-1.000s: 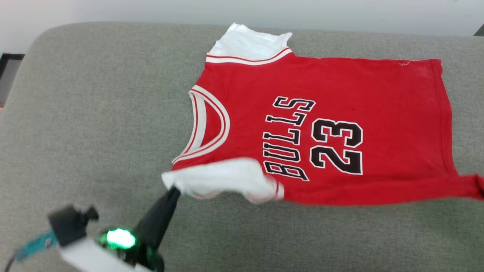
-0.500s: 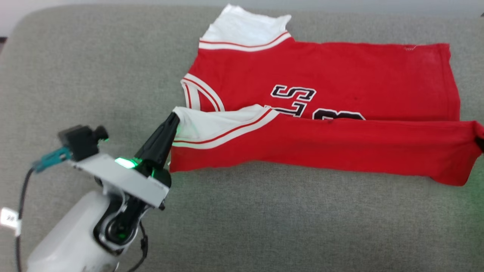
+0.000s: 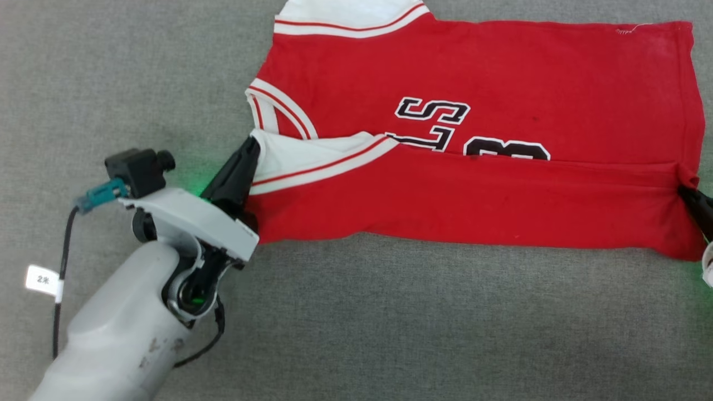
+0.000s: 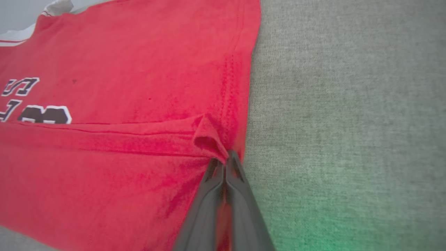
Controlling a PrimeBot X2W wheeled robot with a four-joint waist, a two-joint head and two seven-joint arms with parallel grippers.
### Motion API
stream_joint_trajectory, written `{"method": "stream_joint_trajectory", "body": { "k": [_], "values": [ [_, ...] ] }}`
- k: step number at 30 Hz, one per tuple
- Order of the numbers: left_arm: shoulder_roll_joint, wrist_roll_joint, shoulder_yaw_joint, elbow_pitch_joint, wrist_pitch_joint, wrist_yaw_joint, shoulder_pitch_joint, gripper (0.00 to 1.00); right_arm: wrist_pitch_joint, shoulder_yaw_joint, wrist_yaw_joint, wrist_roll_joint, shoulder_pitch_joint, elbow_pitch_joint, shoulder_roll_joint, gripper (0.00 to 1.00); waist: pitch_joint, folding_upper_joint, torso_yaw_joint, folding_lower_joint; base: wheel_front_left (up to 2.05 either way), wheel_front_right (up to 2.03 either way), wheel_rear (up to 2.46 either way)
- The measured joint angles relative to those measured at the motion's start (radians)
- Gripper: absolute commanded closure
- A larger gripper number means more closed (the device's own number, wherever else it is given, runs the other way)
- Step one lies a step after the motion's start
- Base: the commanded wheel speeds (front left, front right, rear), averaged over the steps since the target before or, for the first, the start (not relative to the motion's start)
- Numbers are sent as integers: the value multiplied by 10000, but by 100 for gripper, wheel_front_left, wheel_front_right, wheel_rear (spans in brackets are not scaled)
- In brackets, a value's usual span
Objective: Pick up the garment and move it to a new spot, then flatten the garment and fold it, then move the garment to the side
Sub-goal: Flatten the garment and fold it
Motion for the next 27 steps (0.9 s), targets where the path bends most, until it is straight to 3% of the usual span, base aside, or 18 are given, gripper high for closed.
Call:
{"method": "stream_joint_trajectory", "body": {
  "k": [4, 6, 7, 8, 9, 13, 18, 22, 27],
  "values": [
    [-146, 201, -201, 573, -38, -2, -246, 98, -320, 307, 0, 12, -222, 364, -63, 100, -62, 0, -25, 0, 0, 0, 0],
    [-142, 349, -462, 811, -38, -2, -353, 56, -566, 449, 0, 12, -278, 541, -71, 98, -150, 0, -28, 0, 0, 0, 0],
    [-117, 451, -623, 938, -38, -12, -401, 0, -683, 499, 0, 12, -299, 640, -71, 66, -206, 0, -28, 0, 0, 0, 0],
    [-86, 558, -763, 1043, -38, -12, -450, 0, -784, 522, 0, 4, -307, 736, -65, 8, -272, 0, -29, 0, 0, 0, 0],
    [-48, 568, -828, 1122, -38, -12, -496, 0, -871, 523, 0, -4, -309, 846, -59, 0, -344, 0, -29, 0, 0, 0, 0],
    [201, 541, -1174, 1237, 77, -8, -802, 0, -1198, 453, 0, -12, -338, 1043, -61, 0, -689, 0, -6, 0, 0, 0, 0],
    [648, 614, -1613, 1429, 1114, -8, -1690, 0, -1373, 418, 0, -15, -359, 1034, -96, 0, -1204, 0, 62, 0, 0, 0, 0],
    [848, 629, -2046, 1379, 2807, 182, -2294, 0, -1396, 251, 0, -15, -155, 872, -109, 0, -1642, 0, 146, 0, 0, 0, 0],
    [1126, 48, -2658, 706, 6115, 1012, -2629, 0, -1271, 8, -2, -121, 181, 610, -38, 0, -2046, 0, 261, 0, 0, 0, 0]
  ]
}}
